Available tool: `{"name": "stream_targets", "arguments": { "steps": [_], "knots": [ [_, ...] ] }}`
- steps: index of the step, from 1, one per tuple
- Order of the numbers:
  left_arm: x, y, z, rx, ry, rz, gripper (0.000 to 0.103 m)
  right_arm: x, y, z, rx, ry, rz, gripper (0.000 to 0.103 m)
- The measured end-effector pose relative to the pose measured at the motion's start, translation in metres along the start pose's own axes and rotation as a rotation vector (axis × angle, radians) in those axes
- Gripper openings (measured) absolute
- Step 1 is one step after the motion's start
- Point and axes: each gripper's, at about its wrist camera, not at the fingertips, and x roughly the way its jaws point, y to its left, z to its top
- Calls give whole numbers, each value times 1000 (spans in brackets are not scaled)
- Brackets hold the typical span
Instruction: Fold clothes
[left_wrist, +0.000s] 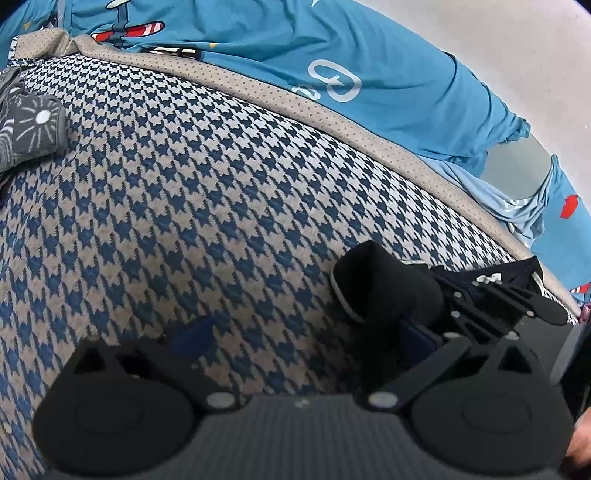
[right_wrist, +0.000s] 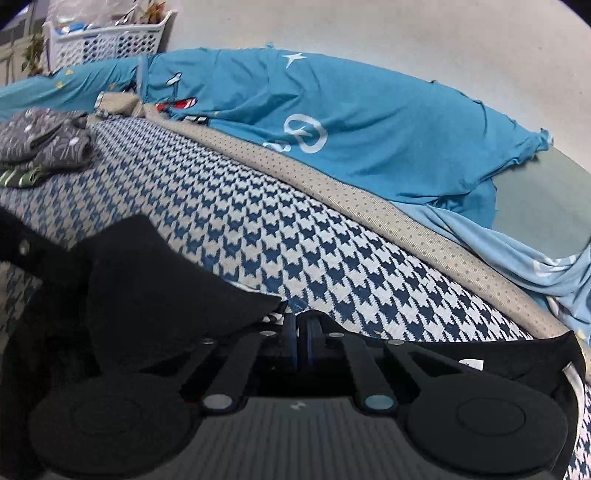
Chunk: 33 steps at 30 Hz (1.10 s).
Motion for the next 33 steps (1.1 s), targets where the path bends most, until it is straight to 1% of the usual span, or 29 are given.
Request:
{"name": "stream_targets", "arguments": {
  "steps": [3, 8, 10, 13, 16, 18, 20, 23, 25, 26, 27, 29, 33],
  "knots": [
    [-2, 3, 2, -9, -6, 7, 103, -4, -3, 10, 32, -36, 0, 6],
    [-8, 11, 7, -43, -28, 31, 103, -3, -9, 43, 91, -120, 10, 6],
    [-9, 15, 8, -62, -40, 41, 103, 0, -11, 56, 107, -146, 15, 6],
    [-12, 20, 11, -90, -58, 59, 103, 8, -12, 73, 112, -171, -8, 6],
    [-13, 26, 13, -115, -72, 76, 103, 18, -18, 84, 168, -194, -16, 6],
    [-13, 30, 14, -131, -77, 91, 103, 28, -19, 87, 188, -197, -37, 6],
    [-12, 34, 14, -146, -76, 101, 103, 40, -20, 89, 203, -180, -65, 7],
    [-11, 37, 14, -161, -70, 116, 103, 58, -20, 87, 227, -115, -92, 8],
    [-11, 39, 13, -168, -66, 127, 103, 60, -20, 85, 236, -96, -117, 13],
    [-11, 40, 13, -173, -67, 131, 103, 56, -20, 84, 244, -106, -123, 17],
    [-11, 41, 14, -177, -69, 133, 103, 50, -20, 82, 255, -121, -122, 21],
    [-12, 43, 14, -186, -72, 137, 103, 36, -19, 79, 274, -141, -100, 21],
    [-16, 45, 15, -195, -81, 137, 103, 7, -11, 68, 288, -156, -4, 23]
  ]
}}
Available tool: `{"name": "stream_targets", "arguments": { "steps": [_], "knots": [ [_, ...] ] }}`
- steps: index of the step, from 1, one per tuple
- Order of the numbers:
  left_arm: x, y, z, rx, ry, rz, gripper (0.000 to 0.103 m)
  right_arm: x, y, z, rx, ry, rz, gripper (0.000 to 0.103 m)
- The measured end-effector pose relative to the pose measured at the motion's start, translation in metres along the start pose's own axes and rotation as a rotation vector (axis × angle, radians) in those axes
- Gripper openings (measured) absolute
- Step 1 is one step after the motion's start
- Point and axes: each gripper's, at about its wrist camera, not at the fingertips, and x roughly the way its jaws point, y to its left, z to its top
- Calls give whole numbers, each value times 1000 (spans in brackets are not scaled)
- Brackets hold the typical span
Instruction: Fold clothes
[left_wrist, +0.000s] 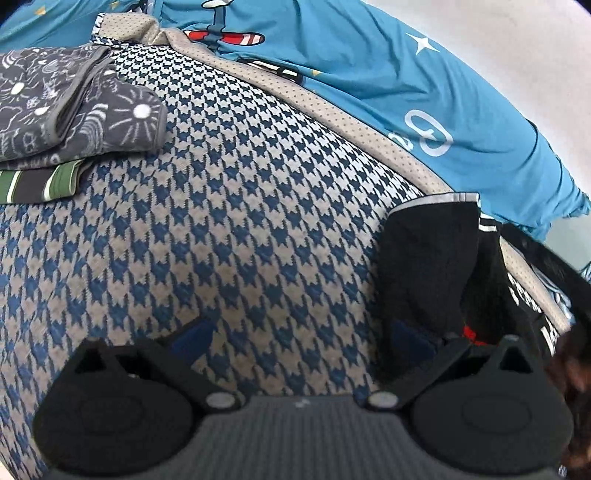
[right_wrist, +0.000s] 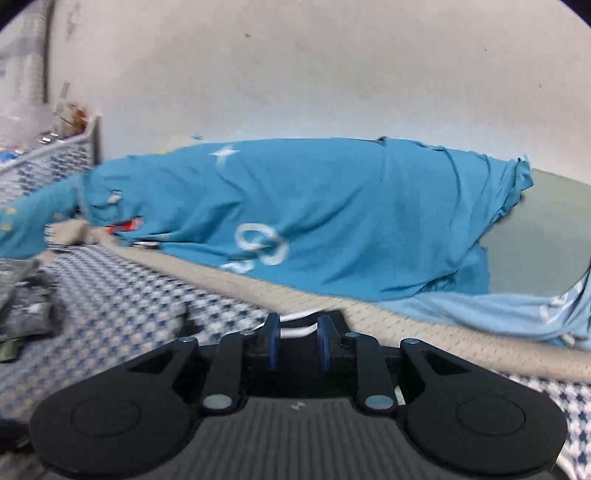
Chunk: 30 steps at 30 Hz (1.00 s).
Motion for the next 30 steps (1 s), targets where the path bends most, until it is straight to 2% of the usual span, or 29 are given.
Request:
{"name": "stream_targets", "arguments": {
  "steps": [4, 7, 9, 13, 19, 20, 22, 23, 24, 30],
  "knots": [
    [-5, 3, 2, -9, -18, 1, 103, -20, 10, -12, 29, 24, 119, 27],
    [-7, 6, 3, -14, -24, 1, 103, -25, 19, -23, 41, 69, 199, 36],
    [-8, 8, 2, -18, -24, 0, 103, -21, 27, -29, 28, 100, 213, 41],
    [-11, 11, 3, -24, -33, -1, 103, -9, 39, -40, 15, 162, 221, 41],
    [-13, 20, 5, -42, -33, 0, 103, 4, 53, -47, -27, 199, 204, 41],
    [-14, 21, 6, -44, -34, -1, 103, 5, 55, -48, -29, 205, 204, 40],
    [-15, 22, 6, -45, -37, -3, 103, 6, 59, -48, -31, 217, 211, 25],
    [-16, 23, 6, -45, -39, -4, 103, 5, 62, -47, -35, 213, 214, 12],
    [-17, 23, 7, -48, -42, -5, 103, 4, 65, -46, -39, 205, 216, 7],
    [-29, 37, 16, -80, -103, 20, 103, -4, 93, -29, -10, 132, 269, 5]
  ]
}}
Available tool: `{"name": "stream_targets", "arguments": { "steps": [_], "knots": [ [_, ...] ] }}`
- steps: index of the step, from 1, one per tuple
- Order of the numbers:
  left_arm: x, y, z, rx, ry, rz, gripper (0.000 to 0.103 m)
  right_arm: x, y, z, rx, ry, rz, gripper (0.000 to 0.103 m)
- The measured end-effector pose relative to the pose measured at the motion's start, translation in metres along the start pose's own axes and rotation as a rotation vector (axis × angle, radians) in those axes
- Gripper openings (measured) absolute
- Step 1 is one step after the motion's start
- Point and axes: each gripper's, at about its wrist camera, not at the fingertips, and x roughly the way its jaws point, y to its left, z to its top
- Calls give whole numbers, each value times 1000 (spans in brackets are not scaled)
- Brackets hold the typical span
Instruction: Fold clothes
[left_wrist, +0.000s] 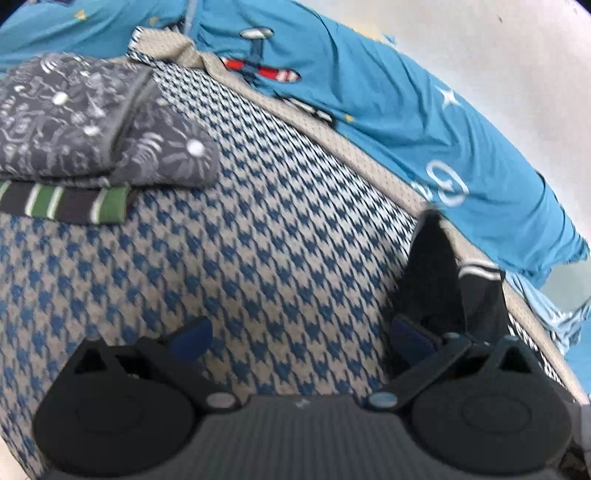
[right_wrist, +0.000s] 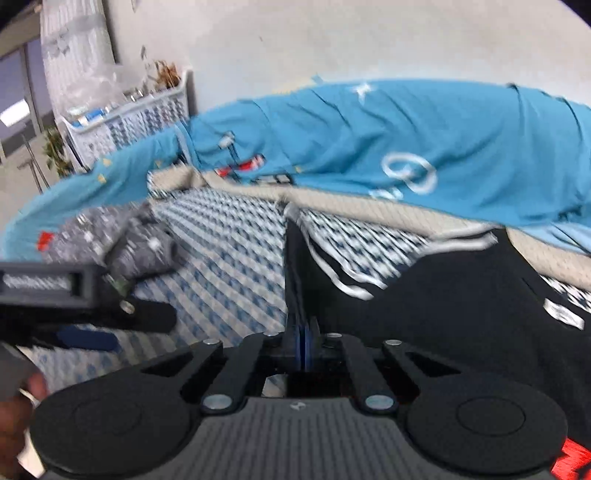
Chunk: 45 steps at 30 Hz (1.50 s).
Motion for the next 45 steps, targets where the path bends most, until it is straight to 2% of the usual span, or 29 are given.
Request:
{"name": "stream_targets", "arguments": {
  "steps": [6, 11, 13, 15, 18, 25, 32, 40, 45],
  "knots": [
    [-11, 25, 15, -65, -72, 54, 103, 17, 43, 6, -7, -23, 67, 5],
    [-16, 43, 23, -105, -96, 86, 103, 39, 67, -1, -2, 2, 83, 5],
    [-17, 46, 24, -113, -90, 88, 103, 48, 72, -5, 6, 53, 96, 10],
    [-17, 46, 23, -111, -86, 86, 103, 50, 76, -9, 12, 90, 101, 22],
    [-19, 43, 22, -96, -93, 87, 103, 38, 79, -10, 11, 88, 114, 28],
    [-17, 29, 15, -56, -72, 53, 103, -8, 64, -21, -28, 71, 22, 29],
    [-8, -6, -5, 55, -16, -12, 103, -58, 36, -41, -30, 73, -68, 30],
    [-1, -53, -30, 176, 28, -59, 103, -112, -2, -55, 7, 56, -166, 32],
    [3, -79, -46, 251, 48, -84, 103, -143, -36, -62, 76, 23, -243, 38]
  ]
}}
